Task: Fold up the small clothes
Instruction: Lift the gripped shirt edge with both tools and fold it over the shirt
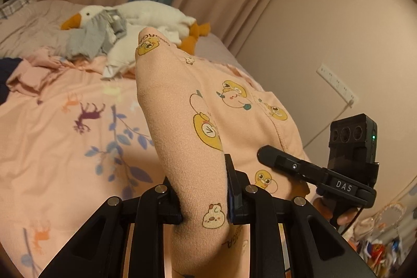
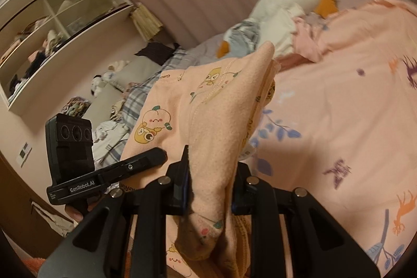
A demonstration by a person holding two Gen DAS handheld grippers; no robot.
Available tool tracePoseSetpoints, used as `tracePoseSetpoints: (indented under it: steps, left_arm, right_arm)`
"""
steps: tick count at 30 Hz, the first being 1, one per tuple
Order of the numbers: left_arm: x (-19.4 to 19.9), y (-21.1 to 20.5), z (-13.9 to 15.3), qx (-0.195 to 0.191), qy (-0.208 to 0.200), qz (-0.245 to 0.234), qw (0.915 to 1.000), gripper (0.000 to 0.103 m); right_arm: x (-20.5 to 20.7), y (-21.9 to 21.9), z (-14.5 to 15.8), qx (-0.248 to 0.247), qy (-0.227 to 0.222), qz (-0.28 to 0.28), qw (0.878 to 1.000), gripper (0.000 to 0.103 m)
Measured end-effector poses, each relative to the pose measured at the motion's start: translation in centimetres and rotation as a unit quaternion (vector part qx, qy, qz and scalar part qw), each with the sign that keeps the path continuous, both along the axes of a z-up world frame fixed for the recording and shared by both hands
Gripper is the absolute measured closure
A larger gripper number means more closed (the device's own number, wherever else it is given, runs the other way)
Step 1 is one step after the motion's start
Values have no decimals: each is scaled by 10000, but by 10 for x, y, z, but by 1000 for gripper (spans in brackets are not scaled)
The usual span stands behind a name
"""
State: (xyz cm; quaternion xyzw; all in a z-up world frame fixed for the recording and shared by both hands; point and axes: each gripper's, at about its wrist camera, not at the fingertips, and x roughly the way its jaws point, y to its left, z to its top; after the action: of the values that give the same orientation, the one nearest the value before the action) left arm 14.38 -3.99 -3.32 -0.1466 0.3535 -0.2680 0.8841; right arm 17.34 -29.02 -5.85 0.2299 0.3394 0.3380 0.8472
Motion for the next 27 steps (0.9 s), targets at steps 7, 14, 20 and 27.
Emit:
tracePoseSetpoints:
  steps: [7,14,20,27]
  left_arm:
    - [-6,51,13,-65,38,283,9996,81]
    - [2,82,1,38,271,558,9981,81]
    - [29,89,-34,27,611,523,9968,81]
    - [81,95,-94,55,1056,416,9935,81]
  right_arm:
    - [1,51,22,-59,-76,318,9994,80]
    - [13,95,13,-177,76,544,9983,80]
    - [34,112,-22,-465,349,546,9968,80]
    - [76,118,-77,-623,884,395,9934,80]
